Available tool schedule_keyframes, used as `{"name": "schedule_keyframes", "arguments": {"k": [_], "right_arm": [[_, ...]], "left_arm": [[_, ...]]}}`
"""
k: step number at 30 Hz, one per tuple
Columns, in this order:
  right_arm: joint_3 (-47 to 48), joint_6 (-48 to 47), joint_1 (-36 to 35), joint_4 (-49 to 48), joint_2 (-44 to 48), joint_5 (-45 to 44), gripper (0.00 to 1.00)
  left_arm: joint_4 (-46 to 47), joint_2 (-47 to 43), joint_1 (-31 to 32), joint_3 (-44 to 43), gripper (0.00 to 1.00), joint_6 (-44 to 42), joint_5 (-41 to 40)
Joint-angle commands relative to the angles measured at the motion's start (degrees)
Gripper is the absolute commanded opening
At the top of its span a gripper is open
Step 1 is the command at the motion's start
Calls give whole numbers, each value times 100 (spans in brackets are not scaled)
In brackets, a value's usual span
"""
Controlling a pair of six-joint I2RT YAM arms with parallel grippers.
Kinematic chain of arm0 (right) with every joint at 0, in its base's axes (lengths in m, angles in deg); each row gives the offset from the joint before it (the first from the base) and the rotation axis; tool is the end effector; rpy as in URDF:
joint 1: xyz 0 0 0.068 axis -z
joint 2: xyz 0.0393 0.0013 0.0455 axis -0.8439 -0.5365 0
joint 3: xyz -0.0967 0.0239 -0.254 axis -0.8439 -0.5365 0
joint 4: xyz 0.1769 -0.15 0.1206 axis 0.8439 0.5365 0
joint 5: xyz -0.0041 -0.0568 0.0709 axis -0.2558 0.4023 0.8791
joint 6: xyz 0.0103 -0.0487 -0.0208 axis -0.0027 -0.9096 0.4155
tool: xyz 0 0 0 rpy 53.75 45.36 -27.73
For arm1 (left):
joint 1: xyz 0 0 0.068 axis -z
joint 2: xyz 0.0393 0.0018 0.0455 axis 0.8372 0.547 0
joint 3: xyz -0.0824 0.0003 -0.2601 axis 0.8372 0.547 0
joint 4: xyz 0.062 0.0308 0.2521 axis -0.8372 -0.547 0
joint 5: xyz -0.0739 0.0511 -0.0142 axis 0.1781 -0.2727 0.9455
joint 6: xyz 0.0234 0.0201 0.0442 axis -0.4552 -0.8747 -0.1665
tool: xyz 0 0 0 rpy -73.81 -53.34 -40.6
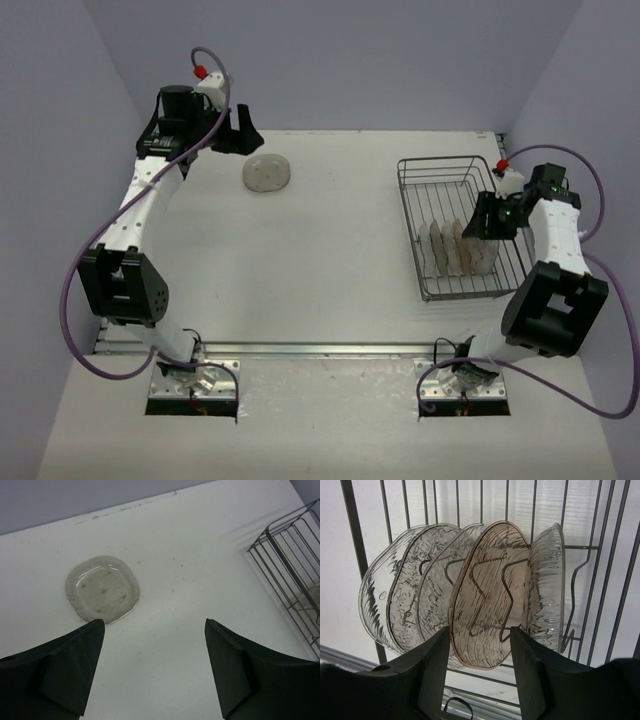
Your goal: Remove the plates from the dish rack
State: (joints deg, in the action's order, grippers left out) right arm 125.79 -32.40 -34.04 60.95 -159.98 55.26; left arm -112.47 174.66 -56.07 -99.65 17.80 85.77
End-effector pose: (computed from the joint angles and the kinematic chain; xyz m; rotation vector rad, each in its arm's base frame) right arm 0.2755 -0.1029 0.2548 0.2113 2.5925 0.4247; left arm 0.3811 -0.0211 0.3869 0.3254 1.9846 -0.4636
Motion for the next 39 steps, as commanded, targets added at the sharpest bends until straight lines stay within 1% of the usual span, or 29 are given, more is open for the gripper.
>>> {"name": "schedule_keyframes", "arguments": {"k": [1, 8, 11, 12, 14, 17, 20, 22, 28, 34, 37, 39], "right_arm": [[405, -297, 63, 47, -2, 147, 51], [1114, -455, 101, 545, 362, 443, 53], [1368, -487, 170, 588, 436, 308, 53], [1433, -526, 279, 588, 397, 147, 54], [1564, -612, 501, 670, 219, 120, 53], [1720, -836, 972, 864, -275, 356, 53], [1682, -1109, 1211, 1029, -600, 556, 53], [1628, -1322, 1242, 1197, -762, 743, 53], [1557, -1511, 1243, 1548, -1086, 1323, 52], [1413, -1780, 1194, 1911, -1068, 1874, 51], [1235, -1848, 1106, 1875, -949, 1878, 51], [1047, -1858, 997, 1762, -830, 1754, 48]], "left_arm": [[-16, -234, 195, 596, 79, -111, 75], [10, -397, 340, 730, 80, -48, 67], [39, -436, 402, 712, 80, -20, 49], [39, -468, 460, 687, 80, -7, 24], [39, -518, 546, 666, 80, -14, -15], [39, -636, 607, 648, 80, -33, -75], [47, -766, 693, 673, 82, -82, -178], [115, -881, 704, 759, 83, -84, -173], [195, -1031, 764, 930, 85, -82, -182], [255, -1088, 775, 1121, 86, -58, -188], [293, -1088, 783, 1191, 86, -40, -182], [337, -1088, 793, 1219, 86, -23, -191]]}}
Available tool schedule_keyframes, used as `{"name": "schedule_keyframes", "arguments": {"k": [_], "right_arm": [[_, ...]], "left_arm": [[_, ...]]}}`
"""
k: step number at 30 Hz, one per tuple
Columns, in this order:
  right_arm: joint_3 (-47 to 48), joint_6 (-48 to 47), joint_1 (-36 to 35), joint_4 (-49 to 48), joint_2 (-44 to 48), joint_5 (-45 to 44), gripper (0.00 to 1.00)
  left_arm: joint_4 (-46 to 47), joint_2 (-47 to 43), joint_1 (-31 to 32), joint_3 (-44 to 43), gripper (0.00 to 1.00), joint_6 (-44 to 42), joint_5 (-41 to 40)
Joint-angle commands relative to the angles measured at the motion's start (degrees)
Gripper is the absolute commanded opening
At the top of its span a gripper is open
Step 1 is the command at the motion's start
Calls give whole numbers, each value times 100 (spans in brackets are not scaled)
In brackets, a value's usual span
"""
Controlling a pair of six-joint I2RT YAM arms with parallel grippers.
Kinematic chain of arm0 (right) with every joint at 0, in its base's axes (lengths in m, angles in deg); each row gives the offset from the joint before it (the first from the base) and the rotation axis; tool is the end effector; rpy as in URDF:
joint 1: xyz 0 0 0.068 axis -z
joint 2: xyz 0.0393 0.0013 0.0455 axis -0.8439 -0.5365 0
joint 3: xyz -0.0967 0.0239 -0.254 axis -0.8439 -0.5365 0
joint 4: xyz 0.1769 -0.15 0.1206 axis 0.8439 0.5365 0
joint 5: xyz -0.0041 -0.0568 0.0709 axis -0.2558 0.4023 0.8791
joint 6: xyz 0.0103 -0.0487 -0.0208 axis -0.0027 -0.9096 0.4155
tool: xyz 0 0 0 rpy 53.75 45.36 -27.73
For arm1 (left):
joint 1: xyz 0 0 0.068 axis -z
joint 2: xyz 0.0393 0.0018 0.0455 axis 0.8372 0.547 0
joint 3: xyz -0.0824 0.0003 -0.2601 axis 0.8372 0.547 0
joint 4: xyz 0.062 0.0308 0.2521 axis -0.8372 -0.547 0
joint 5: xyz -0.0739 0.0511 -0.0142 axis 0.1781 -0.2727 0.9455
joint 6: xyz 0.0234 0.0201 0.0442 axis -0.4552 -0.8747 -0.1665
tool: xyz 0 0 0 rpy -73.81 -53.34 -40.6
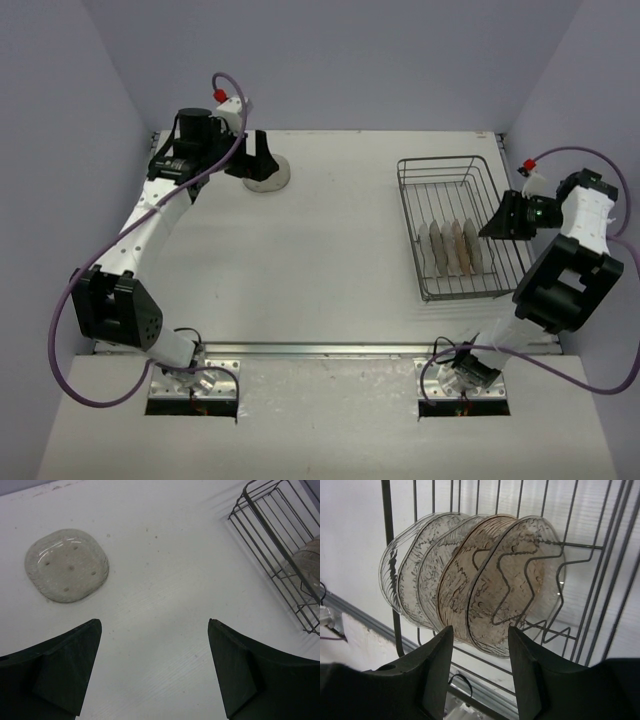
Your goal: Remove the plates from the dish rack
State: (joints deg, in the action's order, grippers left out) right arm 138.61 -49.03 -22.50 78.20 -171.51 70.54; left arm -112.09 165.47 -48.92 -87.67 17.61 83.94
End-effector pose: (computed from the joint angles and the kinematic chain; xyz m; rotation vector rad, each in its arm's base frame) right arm 0.2739 -0.1635 0.2563 0.1547 2.5680 0.7513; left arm 0.3346 -0.0617 0.3706 0.4308 2.0190 -0.5155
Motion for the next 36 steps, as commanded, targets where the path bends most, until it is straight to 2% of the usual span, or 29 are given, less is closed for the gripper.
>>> {"name": "schedule_keyframes", "arguments": {"k": [1, 11, 13, 15, 16, 18, 23, 31, 34, 36], "right_arm": [[-345, -201, -205, -18, 360, 172, 46], [-1039, -45, -529, -754, 491, -338, 39], [-1150, -32, -648, -907, 538, -562, 31], [-1116, -56, -684, -873, 587, -574, 18], [-1088, -71, -684, -847, 594, -558, 16], [-835, -143, -684, -609, 658, -489, 1], [16, -196, -675, 140, 907, -56, 0], [1583, -345, -675, 1459, 902, 1305, 0], [1753, -863, -805, 1471, 1103, 1522, 0], [1508, -1028, -1317, 1026, 1512, 995, 0]], "left_arm": [[299, -163, 85, 21, 86, 3, -1], [299, -178, 96, 48, 86, -12, -51], [286, -178, 96, 70, 86, 1, -51], [281, -187, 96, 83, 86, 14, -51], [281, -189, 96, 82, 86, 14, -50], [278, -204, 96, 74, 86, 14, -43], [273, -204, 96, 53, 86, 48, -6], [144, -180, 89, -158, 92, 60, 237], [106, -178, 93, -204, 93, 90, 716], [101, -192, 96, -226, 93, 237, 1021]]}}
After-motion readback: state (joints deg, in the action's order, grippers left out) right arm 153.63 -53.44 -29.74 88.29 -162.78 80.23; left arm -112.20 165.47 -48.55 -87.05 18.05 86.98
